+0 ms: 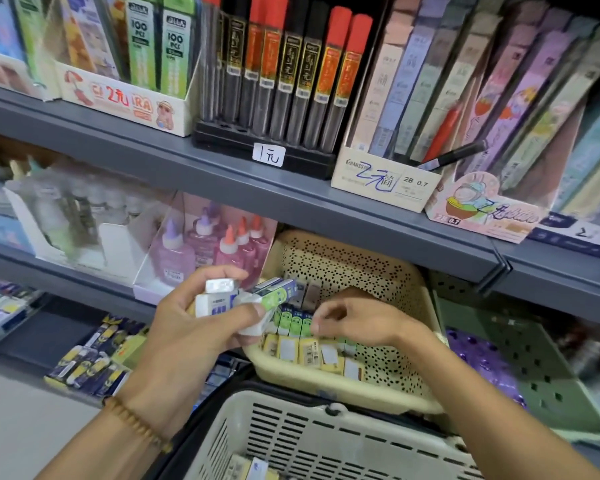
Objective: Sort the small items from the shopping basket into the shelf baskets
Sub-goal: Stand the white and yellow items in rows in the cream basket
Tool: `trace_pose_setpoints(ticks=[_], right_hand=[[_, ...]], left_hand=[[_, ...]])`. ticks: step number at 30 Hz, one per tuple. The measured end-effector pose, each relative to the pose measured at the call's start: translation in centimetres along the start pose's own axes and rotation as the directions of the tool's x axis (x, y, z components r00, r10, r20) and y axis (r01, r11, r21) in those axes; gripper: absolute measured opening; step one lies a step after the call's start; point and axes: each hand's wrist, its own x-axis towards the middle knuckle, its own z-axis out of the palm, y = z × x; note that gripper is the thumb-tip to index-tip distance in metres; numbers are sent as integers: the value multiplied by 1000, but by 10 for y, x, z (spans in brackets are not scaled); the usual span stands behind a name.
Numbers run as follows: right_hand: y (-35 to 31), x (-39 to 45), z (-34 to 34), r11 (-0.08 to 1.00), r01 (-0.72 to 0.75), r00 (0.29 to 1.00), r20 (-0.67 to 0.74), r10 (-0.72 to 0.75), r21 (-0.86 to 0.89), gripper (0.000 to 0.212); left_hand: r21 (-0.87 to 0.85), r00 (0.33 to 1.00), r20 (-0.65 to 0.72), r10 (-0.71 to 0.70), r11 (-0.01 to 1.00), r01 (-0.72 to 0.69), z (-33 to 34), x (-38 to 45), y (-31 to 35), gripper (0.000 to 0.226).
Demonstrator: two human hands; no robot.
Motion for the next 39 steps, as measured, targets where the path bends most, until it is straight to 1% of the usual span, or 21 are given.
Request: trace_pose_setpoints(ticks=[3,5,8,12,13,15,16,17,18,19,20,22,25,28,30,31,33,35,36,37,39], right_hand=[[-5,-13,10,991,1,998,57,7,-137,18],[-7,-16,15,987,-24,998,48,32,-158,12],[-6,-15,17,993,-89,996,4,89,-75,6],[-12,-11,22,996,-66,998,23,65,59,4],[-13,-12,22,992,-63,998,17,61,107,5],[-16,-16,19,979,-31,997,-65,45,204,16],[-18,-19,16,954,10,992,-121,27,300,22],[-20,-23,13,893,67,988,-154,3,445,28],[-23,-27,10,787,123,988,-151,-38,605,32],[-26,-30,8,679,168,986,-138,-98,715,33],[-29,-34,8,616,207,977,-131,-167,760,30],[-34,-35,13,586,245,963,-125,-237,772,19],[-36,-35,16,571,223,966,-101,-239,790,12],[-29,-36,7,514,197,966,-75,-249,835,23],[-19,-36,-4,458,195,979,-141,-148,867,32],[-11,-36,-10,460,192,981,-179,-72,867,35],[7,-35,-20,562,140,977,-205,53,815,39],[26,-32,-25,700,19,979,-156,132,714,29],[32,-29,-24,734,-31,978,-131,162,678,22],[36,-25,-22,740,-61,978,-108,178,670,20],[37,-13,-17,710,-79,983,-62,170,700,27]], left_hand=[[5,1000,2,1,1000,-1,3,-2,-1,34],[8,1000,-1,3,1000,-3,5,-3,-2,35],[14,1000,-2,7,1000,-7,6,-3,-3,34],[-5,1000,20,-4,1000,4,10,-1,-5,33],[-18,1000,30,-6,1000,7,11,-1,-5,34],[-52,999,50,-9,999,11,12,-1,-5,36],[-55,998,61,-6,998,10,12,-2,-5,39],[-49,997,73,-3,999,7,11,-2,-5,43],[-42,996,84,-4,999,7,11,-2,-5,48],[-32,996,94,-6,999,9,11,-1,-6,51],[-18,994,105,-10,1000,12,12,-1,-6,52],[13,992,124,-15,1000,14,11,-1,-6,56],[42,987,158,-19,999,13,10,-1,-5,51],[102,984,173,-29,995,11,11,-1,-5,51],[128,988,151,-35,992,15,12,1,-7,46],[126,990,138,-36,992,19,12,1,-8,45],[119,992,122,-32,993,17,12,2,-8,46],[114,995,101,-19,993,7,11,2,-7,46],[113,996,86,-10,994,1,10,3,-6,46],[110,997,73,-4,994,-4,9,4,-6,46],[99,999,51,3,995,-8,6,5,-3,45]])
